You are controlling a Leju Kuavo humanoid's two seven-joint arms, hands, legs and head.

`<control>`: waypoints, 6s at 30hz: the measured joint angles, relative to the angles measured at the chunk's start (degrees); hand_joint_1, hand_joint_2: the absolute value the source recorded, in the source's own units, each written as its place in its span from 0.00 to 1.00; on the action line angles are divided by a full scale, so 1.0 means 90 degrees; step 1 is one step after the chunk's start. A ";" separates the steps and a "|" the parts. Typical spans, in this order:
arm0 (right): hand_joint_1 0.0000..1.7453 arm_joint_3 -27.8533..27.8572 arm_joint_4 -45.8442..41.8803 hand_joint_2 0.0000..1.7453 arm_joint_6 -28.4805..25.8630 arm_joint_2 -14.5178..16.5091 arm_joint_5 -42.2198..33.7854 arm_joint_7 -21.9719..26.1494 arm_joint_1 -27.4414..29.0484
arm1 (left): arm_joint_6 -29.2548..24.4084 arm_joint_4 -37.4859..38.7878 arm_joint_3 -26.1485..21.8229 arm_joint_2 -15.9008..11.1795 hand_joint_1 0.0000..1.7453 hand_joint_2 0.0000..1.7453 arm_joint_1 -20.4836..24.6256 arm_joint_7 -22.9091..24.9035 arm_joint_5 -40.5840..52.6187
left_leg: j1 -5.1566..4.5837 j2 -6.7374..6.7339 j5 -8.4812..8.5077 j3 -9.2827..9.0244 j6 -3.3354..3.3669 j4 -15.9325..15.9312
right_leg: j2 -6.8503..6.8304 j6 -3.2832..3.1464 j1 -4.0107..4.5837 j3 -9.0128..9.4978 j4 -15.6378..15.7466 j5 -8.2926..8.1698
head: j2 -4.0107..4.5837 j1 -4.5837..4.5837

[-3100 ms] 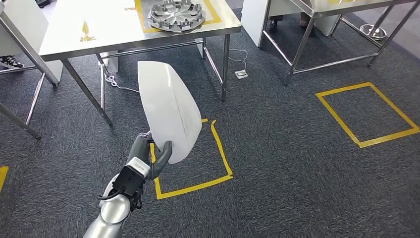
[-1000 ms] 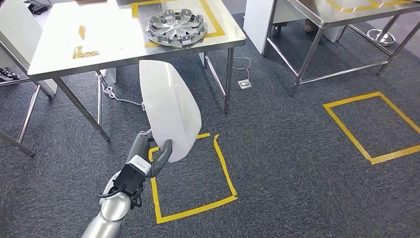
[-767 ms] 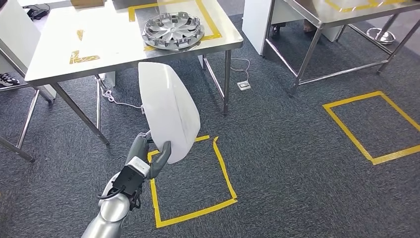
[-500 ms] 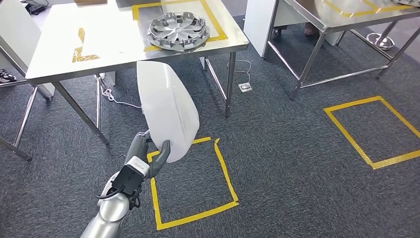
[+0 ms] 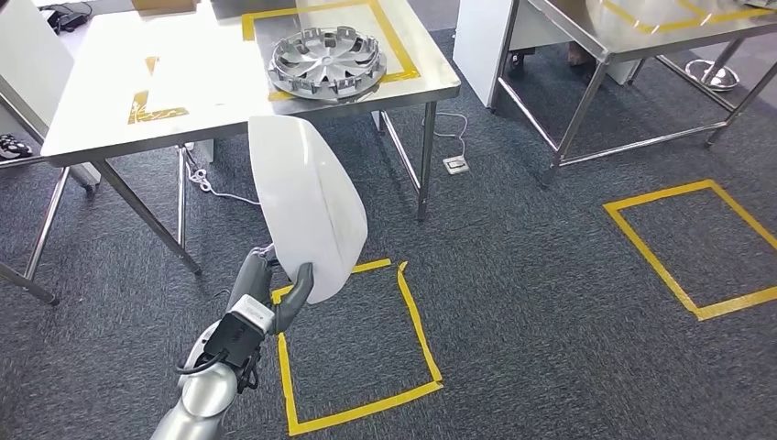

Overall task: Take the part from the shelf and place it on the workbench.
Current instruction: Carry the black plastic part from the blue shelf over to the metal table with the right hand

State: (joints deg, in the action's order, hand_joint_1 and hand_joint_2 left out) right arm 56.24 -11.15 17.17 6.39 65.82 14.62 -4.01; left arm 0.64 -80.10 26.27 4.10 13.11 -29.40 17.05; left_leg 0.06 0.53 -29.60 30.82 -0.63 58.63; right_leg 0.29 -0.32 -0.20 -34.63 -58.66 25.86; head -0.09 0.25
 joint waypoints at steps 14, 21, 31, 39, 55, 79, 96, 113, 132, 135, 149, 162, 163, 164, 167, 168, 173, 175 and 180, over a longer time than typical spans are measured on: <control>0.00 0.0000 -0.0001 0.00 -0.0055 0.0043 -0.0049 0.0043 -0.0077 | -0.0050 -0.0184 0.0000 -0.0288 1.00 1.00 -0.0234 -0.0029 -0.0002 | 0.0002 -0.0020 0.0428 0.0440 0.0067 0.0052 | 0.0005 0.0033 0.0016 0.0469 0.0035 0.0435 | 0.0000 -0.0040; 0.00 0.0002 -0.0005 0.00 -0.0144 0.0039 -0.0138 0.0127 -0.0121 | -0.0017 -0.0192 0.0000 -0.0268 1.00 1.00 -0.0190 -0.0070 -0.0001 | 0.0046 -0.0024 0.0286 0.0259 0.0240 0.0005 | -0.0019 0.0232 -0.0019 -0.0537 -0.1811 0.1121 | 0.0000 0.0023; 0.00 0.0041 -0.0005 0.00 -0.0123 0.0061 -0.0132 0.0010 -0.0088 | -0.0016 -0.0210 0.0000 -0.0252 1.00 1.00 -0.0090 0.0000 0.0073 | 0.0016 -0.0026 -0.0057 0.0029 -0.0022 0.0065 | -0.0007 -0.0028 -0.0003 -0.0005 -0.0005 0.0024 | 0.0000 0.0003; 0.00 0.0044 -0.0005 0.00 -0.0070 0.0084 -0.0095 -0.0067 -0.0110 | -0.0008 -0.0264 0.0000 -0.0231 1.00 1.00 0.0004 0.0210 0.0113 | 0.0036 -0.0034 -0.0087 0.0980 -0.0097 0.1355 | 0.0006 -0.0131 -0.0024 0.0351 0.0020 0.0280 | 0.0000 -0.0032; 0.00 0.0044 -0.0007 0.00 -0.0012 0.0095 -0.0008 -0.0090 -0.0099 | 0.0027 -0.0536 -0.0002 -0.0264 1.00 1.00 -0.0318 0.0215 0.0112 | 0.0029 0.0000 0.0144 0.0154 0.0222 0.0052 | -0.0009 0.0191 -0.0024 -0.0444 -0.0987 0.0318 | 0.0000 0.0018; 0.00 0.0044 -0.0007 0.00 0.0034 0.0103 -0.0057 -0.0085 -0.0111 | 0.0053 -0.0569 -0.0002 -0.0268 1.00 1.00 -0.0334 0.0193 0.0094 | 0.0050 -0.0027 0.0375 0.0384 0.0203 0.0040 | 0.0000 0.0201 -0.0030 0.0177 -0.0517 0.0685 | 0.0000 -0.0021; 0.00 0.0104 -0.0007 0.00 0.0070 0.0089 -0.0049 -0.0103 -0.0098 | 0.0055 -0.0401 -0.0005 -0.0099 1.00 1.00 -0.0151 0.0171 0.0094 | 0.0034 -0.0028 -0.0408 0.0754 -0.0103 0.1232 | -0.0006 -0.0111 -0.0032 0.0177 0.0105 0.0059 | 0.0000 -0.0063; 0.00 0.0104 -0.0007 0.00 0.0094 0.0067 -0.0008 -0.0121 -0.0101 | 0.0045 -0.0219 -0.0024 -0.0123 1.00 1.00 -0.0127 0.0042 0.0015 | 0.0042 -0.0032 0.0299 0.0323 0.0266 0.0043 | -0.0007 0.0265 -0.0036 -0.0679 -0.1769 0.0964 | 0.0000 -0.0018; 0.00 0.0107 -0.0007 0.00 0.0095 0.0051 0.0058 -0.0199 0.0003 | 0.0073 -0.0177 -0.0024 -0.0163 1.00 1.00 -0.0191 0.0035 -0.0040 | 0.0032 -0.0031 0.0299 0.0880 -0.0066 0.0883 | 0.0009 -0.0111 -0.0017 0.0409 0.0087 0.0263 | 0.0000 -0.0069; 0.00 0.0107 -0.0006 0.00 0.0092 0.0055 0.0079 -0.0197 -0.0013 | 0.0071 -0.0177 -0.0027 -0.0190 1.00 1.00 -0.0205 0.0012 -0.0069 | 0.0003 -0.0026 0.0542 0.0513 0.0024 0.0060 | 0.0017 -0.0013 0.0010 0.0475 0.0076 0.0379 | 0.0000 -0.0065; 0.00 0.0104 -0.0007 0.00 0.0091 0.0045 0.0058 -0.0172 -0.0014 | 0.0085 -0.0139 -0.0032 -0.0165 1.00 1.00 -0.0233 -0.0014 -0.0089 | 0.0012 -0.0001 0.0046 0.0014 0.0153 0.0015 | -0.0015 0.0134 -0.0006 -0.0191 -0.0235 -0.0103 | 0.0000 0.0003; 0.00 0.0104 -0.0007 0.00 0.0092 0.0047 0.0038 -0.0115 -0.0004 | 0.0091 -0.0238 -0.0029 -0.0167 1.00 1.00 -0.0240 0.0002 -0.0033 | 0.0031 -0.0030 0.0096 0.0960 -0.0084 0.1204 | 0.0012 -0.0113 -0.0026 0.0480 0.0055 0.0376 | 0.0000 -0.0040; 0.00 0.0104 -0.0007 0.00 0.0092 0.0047 0.0029 -0.0117 -0.0005 | 0.0091 -0.0240 -0.0029 -0.0168 1.00 1.00 -0.0236 0.0006 -0.0028 | 0.0027 -0.0030 0.0343 0.0812 -0.0064 0.0801 | 0.0016 -0.0086 -0.0016 0.0544 0.0050 0.0445 | 0.0000 -0.0039; 0.00 0.0104 -0.0006 0.00 0.0094 0.0047 0.0020 -0.0120 -0.0011 | 0.0091 -0.0246 -0.0029 -0.0166 1.00 1.00 -0.0231 0.0012 -0.0024 | 0.0024 -0.0030 0.0475 0.0671 -0.0031 0.0446 | 0.0021 -0.0051 -0.0005 0.0584 0.0041 0.0509 | 0.0000 -0.0045; 0.00 0.0105 -0.0005 0.00 0.0096 0.0047 0.0010 -0.0135 -0.0029 | 0.0093 -0.0273 -0.0029 -0.0158 1.00 1.00 -0.0224 0.0026 -0.0019 | 0.0011 -0.0010 0.0403 0.0513 0.0103 0.0111 | 0.0022 0.0053 0.0020 0.0644 0.0033 0.0591 | 0.0000 -0.0032; 0.00 0.0106 -0.0005 0.00 0.0096 0.0047 0.0012 -0.0137 -0.0032 | 0.0093 -0.0283 -0.0029 -0.0155 1.00 1.00 -0.0227 0.0027 -0.0018 | 0.0017 0.0001 0.0381 0.0487 0.0147 0.0105 | 0.0017 0.0083 0.0018 0.0662 0.0013 0.0601 | 0.0000 -0.0021; 0.00 0.0107 -0.0005 0.00 0.0096 0.0047 0.0027 -0.0135 -0.0033 | 0.0101 -0.0301 -0.0029 -0.0137 1.00 1.00 -0.0218 0.0027 -0.0018 | 0.0035 0.0005 0.0219 0.0286 0.0287 0.0070 | -0.0002 0.0229 -0.0025 -0.0172 -0.1393 0.1102 | 0.0000 0.0003; 0.00 0.0106 -0.0005 0.00 0.0096 0.0047 0.0047 -0.0132 -0.0020 | 0.0109 -0.0299 -0.0029 -0.0138 1.00 1.00 -0.0239 0.0027 -0.0018 | 0.0031 0.0014 0.0136 0.0200 0.0280 0.0070 | -0.0002 0.0238 -0.0032 -0.0548 -0.1730 0.1052 | 0.0000 0.0006; 0.00 0.0104 -0.0005 0.00 0.0096 0.0046 0.0055 -0.0122 -0.0017 | 0.0110 -0.0296 -0.0029 -0.0135 1.00 1.00 -0.0239 0.0029 -0.0018 | 0.0034 0.0019 -0.0095 -0.0090 0.0179 0.0044 | -0.0018 0.0084 0.0036 -0.0198 -0.0210 0.0015 | 0.0000 0.0009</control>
State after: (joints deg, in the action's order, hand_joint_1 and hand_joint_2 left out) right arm 57.18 -11.19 18.03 6.80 66.31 13.52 -4.16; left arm 1.63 -82.76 26.01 2.89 10.95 -29.14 16.90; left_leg 0.37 0.70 -30.46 30.01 0.99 59.02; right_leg 0.12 0.44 0.12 -36.41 -60.54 25.99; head -0.09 0.33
